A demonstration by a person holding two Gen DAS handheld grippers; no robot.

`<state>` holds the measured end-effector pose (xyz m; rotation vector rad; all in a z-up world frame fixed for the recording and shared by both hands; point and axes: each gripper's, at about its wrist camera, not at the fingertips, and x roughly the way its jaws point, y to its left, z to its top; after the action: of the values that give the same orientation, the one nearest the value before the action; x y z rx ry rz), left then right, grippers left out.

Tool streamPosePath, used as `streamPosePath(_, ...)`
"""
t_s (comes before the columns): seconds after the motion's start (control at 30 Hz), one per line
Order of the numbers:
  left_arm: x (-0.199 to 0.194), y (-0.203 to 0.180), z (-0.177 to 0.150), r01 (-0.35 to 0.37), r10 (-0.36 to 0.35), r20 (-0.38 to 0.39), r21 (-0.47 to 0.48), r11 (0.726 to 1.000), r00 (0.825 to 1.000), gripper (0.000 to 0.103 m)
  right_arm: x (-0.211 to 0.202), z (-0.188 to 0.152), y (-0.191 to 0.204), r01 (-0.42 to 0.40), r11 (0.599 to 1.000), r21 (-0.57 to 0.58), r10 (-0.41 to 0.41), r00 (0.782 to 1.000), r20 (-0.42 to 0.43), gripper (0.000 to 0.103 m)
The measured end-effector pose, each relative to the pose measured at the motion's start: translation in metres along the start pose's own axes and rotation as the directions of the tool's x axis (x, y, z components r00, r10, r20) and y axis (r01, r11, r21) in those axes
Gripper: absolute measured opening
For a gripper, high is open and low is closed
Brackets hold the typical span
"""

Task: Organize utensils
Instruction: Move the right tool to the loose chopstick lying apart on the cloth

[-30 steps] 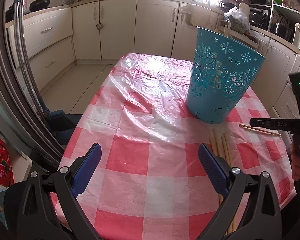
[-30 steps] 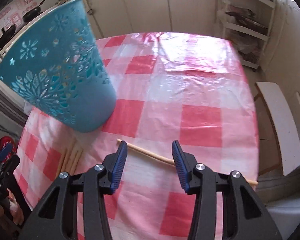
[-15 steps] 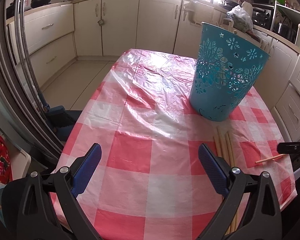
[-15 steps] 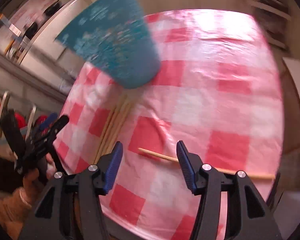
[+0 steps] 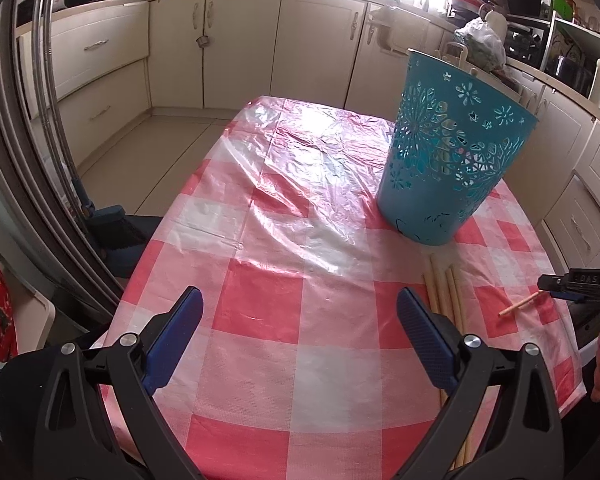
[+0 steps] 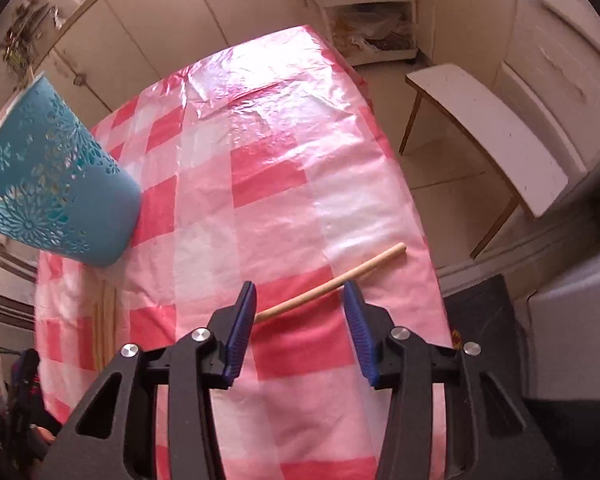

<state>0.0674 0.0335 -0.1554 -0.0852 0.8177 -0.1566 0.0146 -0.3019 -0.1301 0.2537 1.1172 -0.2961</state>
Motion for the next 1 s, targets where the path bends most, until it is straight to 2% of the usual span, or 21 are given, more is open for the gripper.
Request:
streamPosePath(0.1,0.003,0.003,0.0,-0.001,0.001,-0.008,-0.01,1.0,1.0,0.094,0.014,0.011,0.023,0.075,0.989,-0.127,-0.076,0.997,0.0,0.049)
streamPosePath(0.23,0.006,0.004,-0.001,0.0,0.0,-0.013,-0.015,1.0,1.0,0.094,0.018,0.02,0.043,0.119,0.96,-0.253,-0.119,0.993,0.015,0.049)
streamPosePath(0.27,0.006,0.005,0.0,-0.001,0.001,-0.011,-0.016,1.0,1.0,0.094,0.019,0.02,0.051,0.106,0.948,-0.3,-0.107,0.994,0.013,0.049)
streamPosePath(0.3,0.006,0.006,0.0,-0.001,0.001,-0.01,-0.018,1.0,1.0,0.094,0.018,0.016,0.057,0.057,0.931,-0.36,-0.06,0.998,0.002,0.049)
streamPosePath(0.37,0.007,0.008,-0.001,-0.001,0.001,-0.014,-0.025,1.0,1.0,0.094,0.015,0.004,0.066,-0.012,0.877,-0.48,0.005,1.0,-0.016,0.049)
streamPosePath(0.4,0.008,0.009,-0.001,-0.002,0.001,-0.017,-0.03,1.0,1.0,0.094,0.014,-0.002,0.068,-0.084,0.849,-0.521,0.061,0.996,-0.061,0.049)
streamPosePath(0.43,0.009,0.01,-0.001,-0.002,0.001,-0.021,-0.035,0.999,1.0,0.094,0.013,-0.005,0.067,-0.139,0.837,-0.53,0.099,0.99,-0.103,0.049)
streamPosePath(0.5,0.01,0.011,-0.001,-0.001,0.0,-0.023,-0.044,0.999,1.0,0.094,0.01,-0.007,0.059,-0.182,0.84,-0.511,0.135,0.983,-0.127,0.049)
streamPosePath(0.6,0.009,0.011,-0.001,-0.002,0.001,-0.018,-0.045,0.999,1.0,0.094,0.008,0.0,0.032,-0.201,0.917,-0.345,0.175,0.979,-0.105,0.049)
streamPosePath(0.73,0.011,0.009,-0.003,0.001,-0.002,-0.026,-0.039,0.999,1.0,0.094,0.013,0.008,0.028,-0.141,0.966,-0.214,0.138,0.99,-0.03,0.049)
streamPosePath(0.8,0.011,0.008,-0.004,0.0,-0.001,-0.026,-0.033,0.999,1.0,0.094,0.017,0.013,0.037,-0.1,0.975,-0.197,0.102,0.995,0.0,0.049)
streamPosePath(0.87,0.01,0.009,-0.004,-0.002,0.002,-0.024,-0.032,0.999,1.0,0.094,0.022,0.017,0.054,-0.069,0.969,-0.239,0.075,0.997,0.014,0.048)
streamPosePath(0.93,0.009,0.011,-0.003,-0.005,0.004,-0.022,-0.038,0.999,1.0,0.094,0.028,0.019,0.071,-0.087,0.936,-0.342,0.092,0.996,-0.001,0.036)
streamPosePath(1.0,0.01,0.015,-0.003,-0.006,0.005,-0.019,-0.051,0.999,1.0,0.094,0.027,0.016,0.083,-0.182,0.894,-0.41,0.168,0.983,-0.071,0.015)
